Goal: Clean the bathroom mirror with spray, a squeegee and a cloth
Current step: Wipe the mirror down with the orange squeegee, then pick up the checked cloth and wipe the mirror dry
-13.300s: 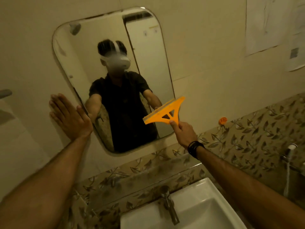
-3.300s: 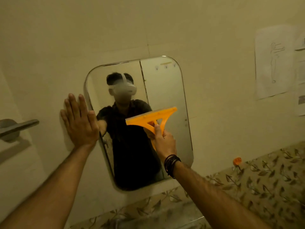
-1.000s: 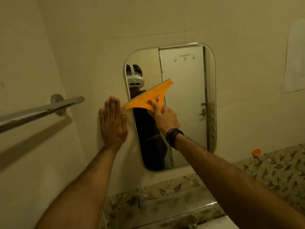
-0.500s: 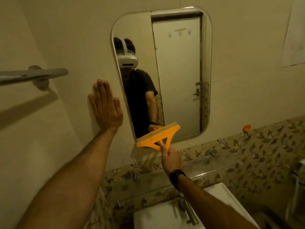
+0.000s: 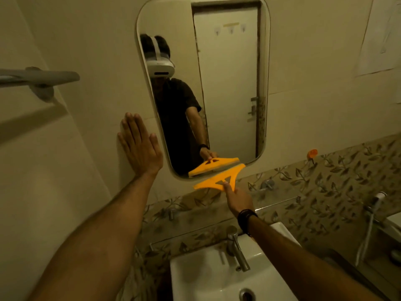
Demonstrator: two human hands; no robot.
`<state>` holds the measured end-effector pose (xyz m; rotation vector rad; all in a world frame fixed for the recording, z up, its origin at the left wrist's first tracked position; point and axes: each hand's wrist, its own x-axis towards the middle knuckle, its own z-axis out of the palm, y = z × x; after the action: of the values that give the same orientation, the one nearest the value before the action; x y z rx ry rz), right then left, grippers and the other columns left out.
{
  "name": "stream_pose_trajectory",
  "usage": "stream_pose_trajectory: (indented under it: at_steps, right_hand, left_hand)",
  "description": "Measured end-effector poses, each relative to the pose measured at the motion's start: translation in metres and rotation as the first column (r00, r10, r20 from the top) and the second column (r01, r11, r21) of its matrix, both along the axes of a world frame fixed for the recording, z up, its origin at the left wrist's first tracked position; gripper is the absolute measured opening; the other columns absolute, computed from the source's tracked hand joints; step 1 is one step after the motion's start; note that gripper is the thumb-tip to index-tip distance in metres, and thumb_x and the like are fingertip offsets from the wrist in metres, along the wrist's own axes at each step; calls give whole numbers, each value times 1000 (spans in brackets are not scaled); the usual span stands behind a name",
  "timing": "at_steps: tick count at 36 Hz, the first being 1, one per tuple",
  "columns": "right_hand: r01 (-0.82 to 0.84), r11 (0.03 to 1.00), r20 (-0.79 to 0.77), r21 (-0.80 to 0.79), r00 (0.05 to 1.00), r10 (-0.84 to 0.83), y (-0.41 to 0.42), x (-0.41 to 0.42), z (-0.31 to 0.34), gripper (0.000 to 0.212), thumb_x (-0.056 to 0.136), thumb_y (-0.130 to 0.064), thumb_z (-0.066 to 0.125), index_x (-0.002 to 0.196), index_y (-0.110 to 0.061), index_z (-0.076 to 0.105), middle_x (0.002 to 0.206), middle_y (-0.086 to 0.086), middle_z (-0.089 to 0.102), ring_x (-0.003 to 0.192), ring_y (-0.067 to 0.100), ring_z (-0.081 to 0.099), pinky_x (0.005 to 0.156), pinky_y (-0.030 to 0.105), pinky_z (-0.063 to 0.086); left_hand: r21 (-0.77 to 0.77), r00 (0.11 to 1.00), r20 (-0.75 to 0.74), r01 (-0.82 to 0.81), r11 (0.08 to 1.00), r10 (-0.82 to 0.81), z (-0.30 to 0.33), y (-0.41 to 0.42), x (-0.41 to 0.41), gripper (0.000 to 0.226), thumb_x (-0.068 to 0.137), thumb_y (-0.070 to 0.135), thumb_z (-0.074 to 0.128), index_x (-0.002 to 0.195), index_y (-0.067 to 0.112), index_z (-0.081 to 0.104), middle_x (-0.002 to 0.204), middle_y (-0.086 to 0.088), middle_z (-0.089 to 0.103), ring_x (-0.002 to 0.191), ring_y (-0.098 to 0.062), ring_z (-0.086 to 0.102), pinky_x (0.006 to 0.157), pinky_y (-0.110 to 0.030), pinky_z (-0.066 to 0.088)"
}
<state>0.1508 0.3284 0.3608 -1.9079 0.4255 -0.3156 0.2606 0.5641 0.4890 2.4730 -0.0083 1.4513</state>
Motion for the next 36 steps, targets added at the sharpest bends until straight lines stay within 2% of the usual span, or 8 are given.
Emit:
stream_pose_trajectory:
  at_steps: [3, 7, 10, 14, 21, 29, 32, 36]
  right_hand:
    - [-20, 999, 9, 38, 1000, 20, -17, -2, 6, 53, 99, -57, 43, 66, -19, 57, 68, 3, 55, 69, 25, 52, 68, 33, 39]
    - [-26, 998, -2, 60, 1000, 26, -45, -11, 0, 62, 98, -57, 47, 78, -3, 67, 65, 8, 55, 62, 24, 50, 65, 37, 41]
    - [-32, 996, -21, 85, 999, 34, -69, -25, -5, 56, 98, -54, 49, 69, -8, 60, 61, 5, 49, 56, 20, 43, 60, 33, 35]
    - [-13, 992, 3, 123, 1000, 13, -89, -40, -3, 53, 93, -63, 52, 77, -12, 54, 66, 11, 36, 57, 20, 31, 63, 39, 26]
    - [100, 981, -19, 168, 995, -98, -158, -108, -30, 51, 100, -48, 53, 61, -18, 40, 44, -12, 36, 40, 9, 29, 46, 25, 25]
    - [367, 916, -175, 163, 924, -340, -252, -194, -100, 57, 89, -57, 59, 53, -17, 40, 58, 8, 34, 53, 19, 28, 58, 38, 23]
    - [430, 878, -248, 209, 892, -378, -283, -221, -127, 57, 90, -54, 59, 64, -4, 57, 54, 5, 33, 51, 20, 29, 55, 35, 23]
    - [511, 823, -387, 249, 831, -399, -324, -250, -155, 47, 94, -48, 59, 64, -14, 45, 60, 5, 32, 57, 20, 27, 58, 34, 21]
  left_hand:
    - [-101, 999, -42, 16, 995, -21, -21, -14, -12, 65, 107, 36, 24, 163, 9, 4, 171, -11, 4, 159, -26, 4, 128, -47, 7]
    - [-319, 989, -102, 69, 945, -107, -64, -48, -35, 65, 107, 37, 28, 163, 9, 10, 171, -10, 9, 157, -26, 17, 125, -42, 17]
    - [-478, 965, -162, 105, 872, -205, -102, -87, -55, 67, 106, 40, 29, 162, 5, 15, 169, -16, 16, 151, -33, 29, 120, -45, 26]
    - [-485, 914, -190, 231, 844, -359, -136, -135, -86, 70, 103, 48, 24, 160, 7, 27, 165, -15, 28, 148, -31, 36, 117, -43, 30]
    - [-400, 708, -283, 526, 750, -647, -208, -236, -173, 62, 104, 49, 31, 144, 6, 51, 146, -17, 52, 129, -34, 50, 105, -41, 38]
    - [-521, 471, -386, 599, 609, -793, -272, -315, -267, 59, 104, 44, 44, 151, 10, 38, 146, -10, 50, 131, -27, 49, 105, -36, 38]
    - [-585, 403, -439, 551, 596, -803, -291, -336, -290, 62, 102, 47, 44, 153, 12, 34, 147, -9, 47, 132, -27, 48, 106, -37, 40]
    - [-583, 300, -509, 570, 579, -807, -317, -368, -312, 61, 103, 46, 46, 152, 12, 35, 145, -8, 49, 127, -26, 52, 102, -39, 47]
